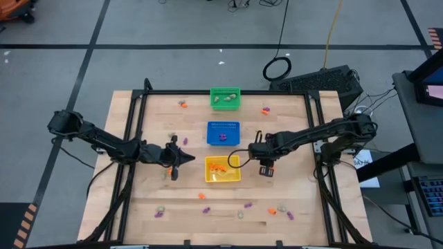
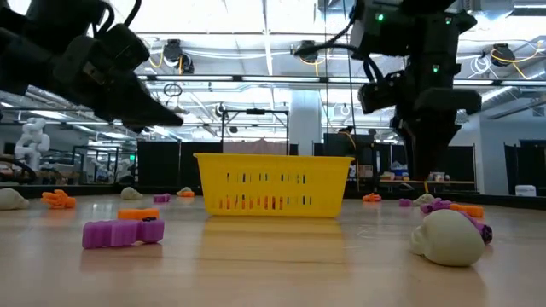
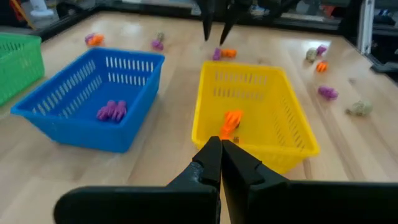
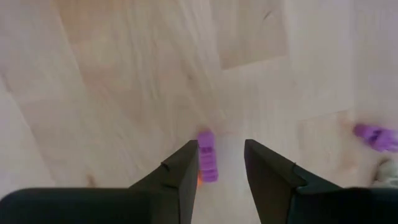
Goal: Sort Halloween decoration
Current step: Put the purple skeleton toy into the blue bin
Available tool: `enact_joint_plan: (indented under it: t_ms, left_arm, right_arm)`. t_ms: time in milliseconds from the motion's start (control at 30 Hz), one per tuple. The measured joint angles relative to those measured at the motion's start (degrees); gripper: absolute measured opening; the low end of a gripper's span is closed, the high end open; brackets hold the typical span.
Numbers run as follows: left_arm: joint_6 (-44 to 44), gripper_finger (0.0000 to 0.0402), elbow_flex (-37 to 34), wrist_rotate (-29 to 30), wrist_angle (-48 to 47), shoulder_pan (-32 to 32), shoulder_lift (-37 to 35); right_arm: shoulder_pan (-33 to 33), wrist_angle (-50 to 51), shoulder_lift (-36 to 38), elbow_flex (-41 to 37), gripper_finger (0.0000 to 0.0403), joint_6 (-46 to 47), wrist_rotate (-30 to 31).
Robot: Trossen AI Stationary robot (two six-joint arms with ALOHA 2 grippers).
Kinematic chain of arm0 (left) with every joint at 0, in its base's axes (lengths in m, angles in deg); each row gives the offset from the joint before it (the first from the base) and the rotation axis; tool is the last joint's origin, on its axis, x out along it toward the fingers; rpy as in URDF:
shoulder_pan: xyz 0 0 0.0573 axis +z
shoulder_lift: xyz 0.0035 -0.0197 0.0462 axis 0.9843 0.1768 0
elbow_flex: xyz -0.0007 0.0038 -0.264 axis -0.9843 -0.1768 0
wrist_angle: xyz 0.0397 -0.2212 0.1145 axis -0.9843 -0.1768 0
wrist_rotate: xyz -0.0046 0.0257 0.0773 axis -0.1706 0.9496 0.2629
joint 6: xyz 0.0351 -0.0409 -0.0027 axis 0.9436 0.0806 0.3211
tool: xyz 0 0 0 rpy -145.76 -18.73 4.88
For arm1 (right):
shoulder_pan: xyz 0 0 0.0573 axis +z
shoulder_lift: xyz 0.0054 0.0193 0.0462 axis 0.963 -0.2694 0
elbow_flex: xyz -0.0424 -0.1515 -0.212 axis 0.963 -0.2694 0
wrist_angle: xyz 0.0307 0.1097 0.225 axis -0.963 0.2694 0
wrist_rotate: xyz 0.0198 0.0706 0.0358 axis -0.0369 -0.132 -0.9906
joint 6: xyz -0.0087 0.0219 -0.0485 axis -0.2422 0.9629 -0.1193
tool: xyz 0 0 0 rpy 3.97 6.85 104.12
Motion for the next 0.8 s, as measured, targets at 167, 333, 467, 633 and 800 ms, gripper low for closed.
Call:
enact_joint_plan:
  t_ms: [167, 333, 467, 633, 800]
  left_arm:
    - [-0.9, 0.0011, -1.1, 0.1, 0.4, 0.0, 0.0]
    - [-1.6, 0.0011, -1.7, 0.2, 0.5, 0.0, 0.0]
    - [-2.4, 0.0011, -1.9, 0.2, 0.5, -0.1, 0.0]
    - [-3.1, 0.0011, -1.9, 0.2, 0.4, -0.1, 0.0]
    - [-3.2, 0.0011, -1.9, 0.1, 0.5, -0.1, 0.0]
  right_arm:
    - [-0.4, 0.9, -2.7, 0.0, 0.0120, -1.3, -1.8]
    - [-0.8, 0.9, -4.5, 0.0, 0.0120, -2.8, -1.8]
    - [-1.8, 0.8, -6.2, 0.0, 0.0118, -3.3, -1.6]
    - [-2.9, -0.5, -7.3, 0.0, 0.0089, -3.4, -1.4]
    - [-3.8, -0.2, -8.2, 0.1, 0.0032, -5.1, -1.7]
